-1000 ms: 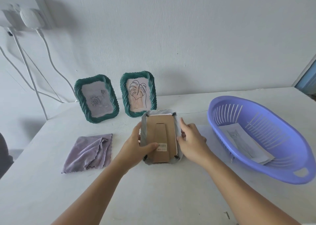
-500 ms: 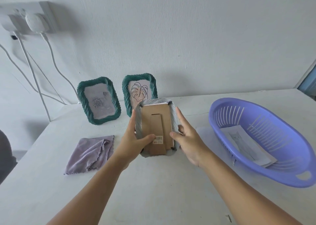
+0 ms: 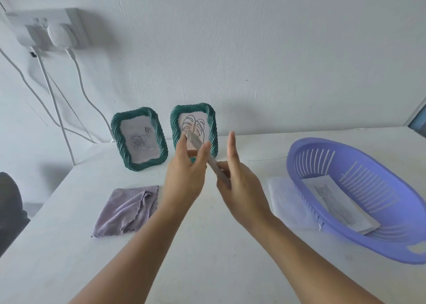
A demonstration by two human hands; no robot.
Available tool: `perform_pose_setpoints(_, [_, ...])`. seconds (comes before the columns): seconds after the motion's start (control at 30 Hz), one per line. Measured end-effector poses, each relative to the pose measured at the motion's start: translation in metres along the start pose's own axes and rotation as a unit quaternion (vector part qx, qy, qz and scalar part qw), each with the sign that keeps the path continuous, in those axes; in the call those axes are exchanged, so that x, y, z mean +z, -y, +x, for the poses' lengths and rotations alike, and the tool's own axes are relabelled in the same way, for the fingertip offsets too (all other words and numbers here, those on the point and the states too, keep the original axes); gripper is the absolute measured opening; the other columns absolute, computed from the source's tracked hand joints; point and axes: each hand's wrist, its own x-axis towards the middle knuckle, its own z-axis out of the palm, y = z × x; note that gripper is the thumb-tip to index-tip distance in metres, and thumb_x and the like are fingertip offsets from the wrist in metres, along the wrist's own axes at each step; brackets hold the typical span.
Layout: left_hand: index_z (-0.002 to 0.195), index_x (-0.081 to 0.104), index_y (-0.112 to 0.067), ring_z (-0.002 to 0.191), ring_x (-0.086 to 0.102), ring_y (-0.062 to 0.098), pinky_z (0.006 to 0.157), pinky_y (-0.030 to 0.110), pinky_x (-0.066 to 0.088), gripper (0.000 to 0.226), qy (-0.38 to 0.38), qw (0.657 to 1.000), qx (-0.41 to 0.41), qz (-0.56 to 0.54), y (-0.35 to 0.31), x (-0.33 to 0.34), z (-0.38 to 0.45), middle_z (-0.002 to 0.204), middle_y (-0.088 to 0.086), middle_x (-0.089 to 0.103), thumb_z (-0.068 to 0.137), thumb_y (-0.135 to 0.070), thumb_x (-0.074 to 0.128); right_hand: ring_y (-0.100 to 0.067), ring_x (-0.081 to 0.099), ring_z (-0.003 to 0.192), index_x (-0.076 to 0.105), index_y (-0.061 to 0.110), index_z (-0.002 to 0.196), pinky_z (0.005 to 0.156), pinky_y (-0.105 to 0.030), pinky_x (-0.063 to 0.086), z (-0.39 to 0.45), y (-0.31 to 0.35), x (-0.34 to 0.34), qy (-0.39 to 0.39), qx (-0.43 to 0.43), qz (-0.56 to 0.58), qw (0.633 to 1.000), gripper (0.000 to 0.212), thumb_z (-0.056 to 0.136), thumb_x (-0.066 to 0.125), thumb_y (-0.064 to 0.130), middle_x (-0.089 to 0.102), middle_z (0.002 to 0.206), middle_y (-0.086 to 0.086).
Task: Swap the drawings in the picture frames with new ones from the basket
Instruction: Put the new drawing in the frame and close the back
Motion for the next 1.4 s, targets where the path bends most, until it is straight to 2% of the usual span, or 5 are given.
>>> perform_pose_setpoints(0.13, [0.126,0.055,-0.034,0.076,0.071,0.016,0.07,0.042,0.06,0.027,-0.017,0.999,-0.02,-0.038,0.013,-0.008,0.002,0.088,-0.003,0.072,0.099,-0.036,0.055,-0.011,0.061,0.098,-0.017,0.039,0.159,0.082,-0.028,0.054,-0.001,-0.004,0.005,0.048,-0.027,0.016,0.998,0.107,0.095,0.068,0.029,0.067,0.114,0.009])
perform_pose_setpoints(0.27, [0.154,0.036,-0.029,0.075,0.06,0.028,0.072,0.046,0.054,0.057,0.0,0.993,-0.071,-0.1,0.035,-0.019,0.008,0.087,0.019,0.065,0.099,-0.023,0.052,-0.006,0.048,0.114,-0.005,0.045,0.16,0.099,-0.025,0.042,-0.003,-0.014,0.005,0.061,0.008,0.036,0.997,0.092,0.092,0.054,0.068,0.055,0.125,0.018])
perform_pose_setpoints(0.67, [0.158,0.025,-0.034,0.096,0.071,0.014,0.079,0.027,0.058,0.065,0.16,0.951,-0.121,-0.235,0.069,-0.04,0.005,0.107,0.003,0.077,0.104,-0.014,0.055,-0.015,0.067,0.119,0.037,0.051,0.151,0.102,-0.041,0.054,0.016,-0.049,0.01,0.109,0.319,0.421,0.842,0.067,0.102,0.058,0.01,0.068,0.132,0.01])
perform_pose_setpoints(1.23, [0.16,0.025,-0.037,0.098,0.071,0.023,0.098,0.051,0.056,0.081,0.203,0.964,-0.14,-0.097,0.095,-0.041,0.0,0.1,0.007,0.075,0.096,-0.016,0.07,0.0,0.048,0.136,0.03,0.069,0.143,0.12,-0.042,0.036,0.003,-0.053,0.02,0.111,0.291,0.289,0.905,0.073,0.098,0.061,0.021,0.048,0.151,0.022])
perform_pose_setpoints(1.4, [0.157,0.02,-0.048,0.075,0.063,0.005,0.079,0.028,0.053,0.077,0.196,0.972,-0.084,0.097,0.103,-0.041,0.001,0.106,-0.007,0.067,0.097,-0.038,0.067,-0.017,0.05,0.135,0.004,0.052,0.158,0.104,-0.027,0.038,0.003,-0.055,0.013,0.197,0.224,0.063,0.952,0.077,0.101,0.054,0.042,0.05,0.15,0.01])
